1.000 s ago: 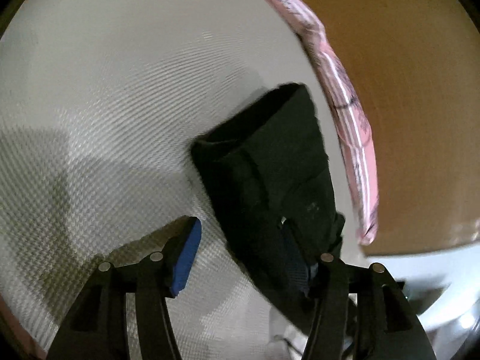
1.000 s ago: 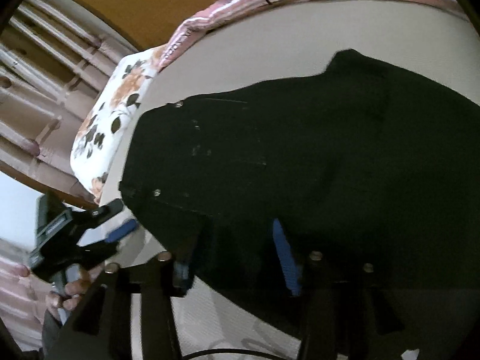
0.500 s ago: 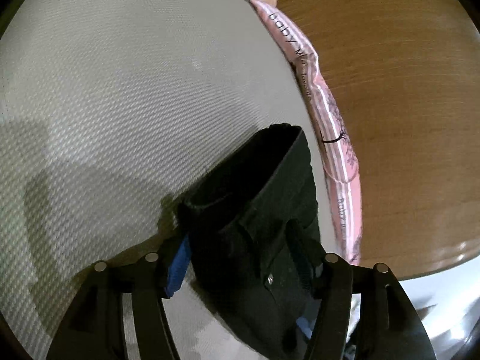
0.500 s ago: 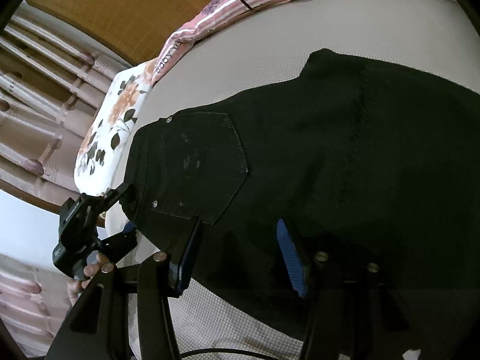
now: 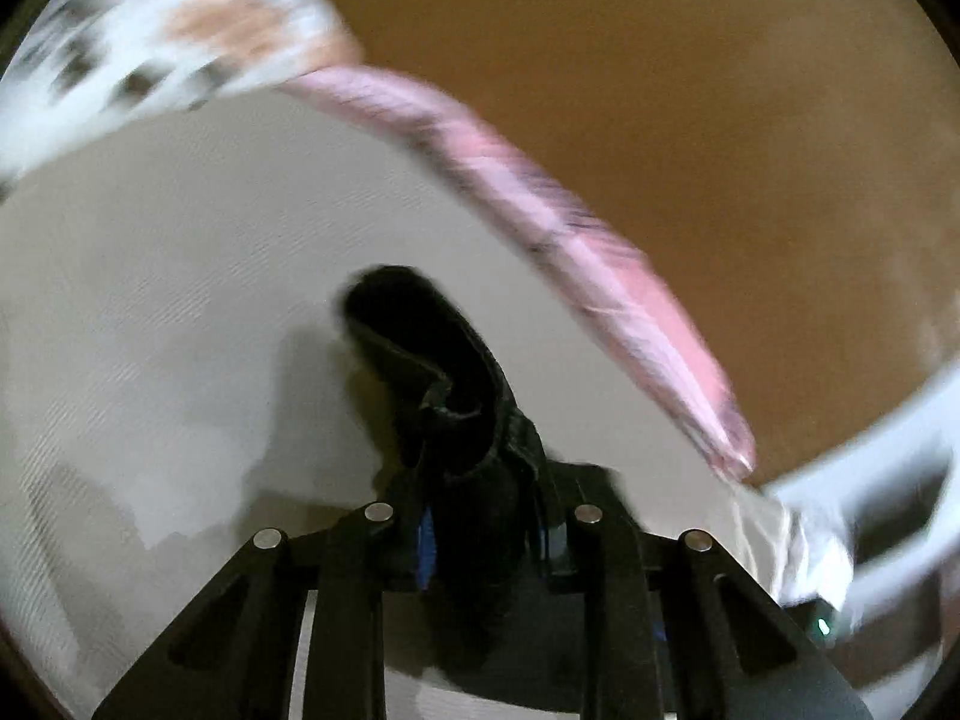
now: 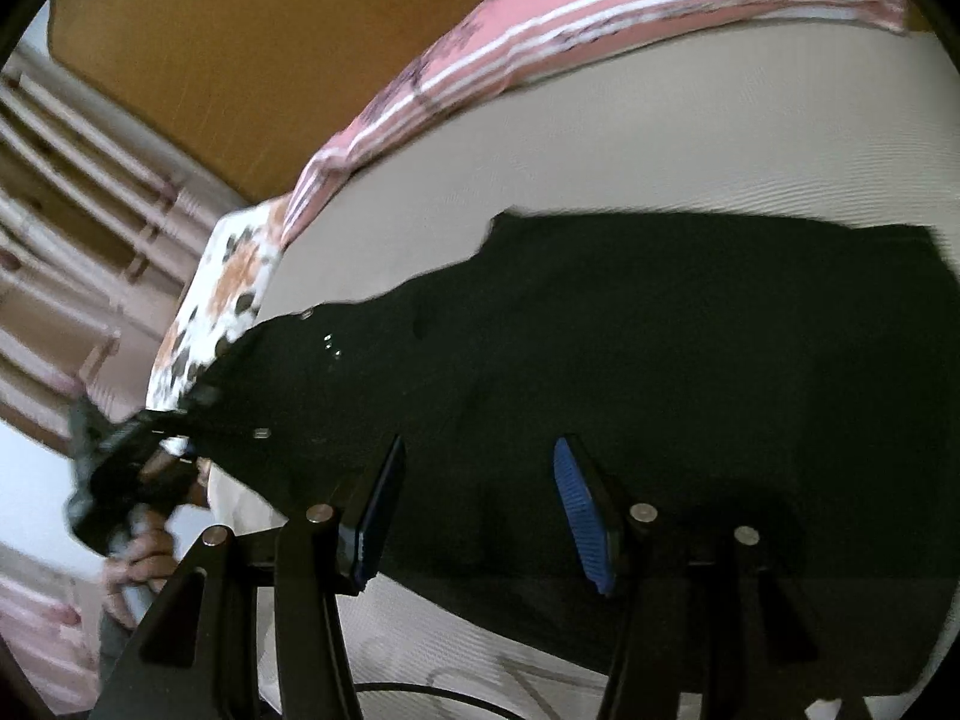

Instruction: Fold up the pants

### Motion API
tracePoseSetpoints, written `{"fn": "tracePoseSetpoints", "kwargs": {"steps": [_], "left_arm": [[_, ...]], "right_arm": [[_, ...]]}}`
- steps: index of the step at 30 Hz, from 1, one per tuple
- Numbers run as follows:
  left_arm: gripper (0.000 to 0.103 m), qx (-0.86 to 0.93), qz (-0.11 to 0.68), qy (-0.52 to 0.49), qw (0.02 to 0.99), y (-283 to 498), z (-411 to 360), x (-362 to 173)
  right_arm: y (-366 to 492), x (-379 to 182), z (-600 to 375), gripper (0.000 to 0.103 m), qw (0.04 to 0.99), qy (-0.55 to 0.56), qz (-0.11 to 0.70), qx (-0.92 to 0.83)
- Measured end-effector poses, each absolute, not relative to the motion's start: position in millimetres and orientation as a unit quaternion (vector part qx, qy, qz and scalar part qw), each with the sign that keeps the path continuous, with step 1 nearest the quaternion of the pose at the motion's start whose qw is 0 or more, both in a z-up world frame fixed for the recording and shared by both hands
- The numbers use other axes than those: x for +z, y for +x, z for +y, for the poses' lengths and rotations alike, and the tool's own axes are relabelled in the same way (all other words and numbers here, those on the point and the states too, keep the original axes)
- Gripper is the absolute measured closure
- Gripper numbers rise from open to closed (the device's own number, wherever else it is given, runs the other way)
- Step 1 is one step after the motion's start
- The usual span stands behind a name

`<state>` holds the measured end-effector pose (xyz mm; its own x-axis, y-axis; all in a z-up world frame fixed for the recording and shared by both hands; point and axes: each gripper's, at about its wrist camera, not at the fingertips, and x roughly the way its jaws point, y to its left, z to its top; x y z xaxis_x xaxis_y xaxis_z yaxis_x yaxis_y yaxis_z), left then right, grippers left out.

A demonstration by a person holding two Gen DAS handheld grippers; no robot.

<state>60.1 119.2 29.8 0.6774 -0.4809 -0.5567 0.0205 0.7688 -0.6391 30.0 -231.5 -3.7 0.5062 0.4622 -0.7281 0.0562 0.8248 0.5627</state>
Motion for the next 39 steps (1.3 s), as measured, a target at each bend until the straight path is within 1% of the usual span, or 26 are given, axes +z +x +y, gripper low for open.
{"fn": "tracePoseSetpoints", "kwargs": {"steps": [4, 8, 13, 18, 22, 25, 26, 27, 29, 31, 33, 35, 39], "left_arm": [[0.079, -0.240, 0.344, -0.216, 0.882, 54.0, 39.7, 79.2], [0.079, -0.320, 0.350, -0.168, 0.864, 52.5, -43.0, 91.6], [0.079, -0.375, 0.402, -0.110, 0.828, 49.4, -141.9, 62.7], [0.079, -0.385, 0.470, -0.040, 0.793, 41.3, -217.7, -0.1], [0.078, -0.379, 0.496, 0.020, 0.781, 26.8, -242.4, -37.6], [0.070, -0.384, 0.475, 0.059, 0.790, 13.9, -250.8, -36.6], [0.064, -0.388, 0.471, 0.071, 0.789, 12.4, -253.5, -33.8], [0.055, -0.395, 0.467, 0.084, 0.787, 10.6, -255.7, -30.4], [0.046, -0.408, 0.469, 0.092, 0.777, 4.4, -254.2, -25.4], [0.043, -0.423, 0.463, 0.082, 0.774, -0.3, -240.6, -14.5], [0.035, -0.417, 0.454, 0.073, 0.784, -1.3, -217.7, -5.0], [0.033, -0.395, 0.453, 0.064, 0.796, 4.8, -195.9, -1.4], [0.033, -0.322, 0.470, 0.069, 0.819, 30.5, -157.8, -8.0]], "right_arm": [[12.4, 10.4, -275.1, 0.053, 0.838, 0.286, 0.455, 0.092], [-8.4, 23.0, -317.3, 0.053, 0.845, 0.314, 0.428, 0.067], [-44.9, 28.1, -362.1, 0.053, 0.852, 0.334, 0.401, 0.032], [-66.4, 15.8, -390.5, 0.053, 0.845, 0.357, 0.397, 0.010], [-68.6, -0.9, -401.0, 0.053, 0.828, 0.384, 0.409, 0.017], [-64.9, -13.0, -403.2, 0.053, 0.814, 0.404, 0.417, 0.037], [-60.6, -16.6, -403.1, 0.053, 0.806, 0.413, 0.420, 0.049], [-57.8, -18.2, -403.1, 0.053, 0.803, 0.418, 0.422, 0.058], [-50.4, -20.3, -401.5, 0.053, 0.796, 0.429, 0.421, 0.077], [-37.0, -25.1, -400.8, 0.053, 0.784, 0.441, 0.424, 0.107], [-29.4, -27.5, -395.0, 0.052, 0.775, 0.441, 0.434, 0.127], [-20.8, -33.7, -391.2, 0.052, 0.771, 0.436, 0.444, 0.136], [3.3, -47.8, -384.6, 0.052, 0.765, 0.427, 0.461, 0.142]]}}
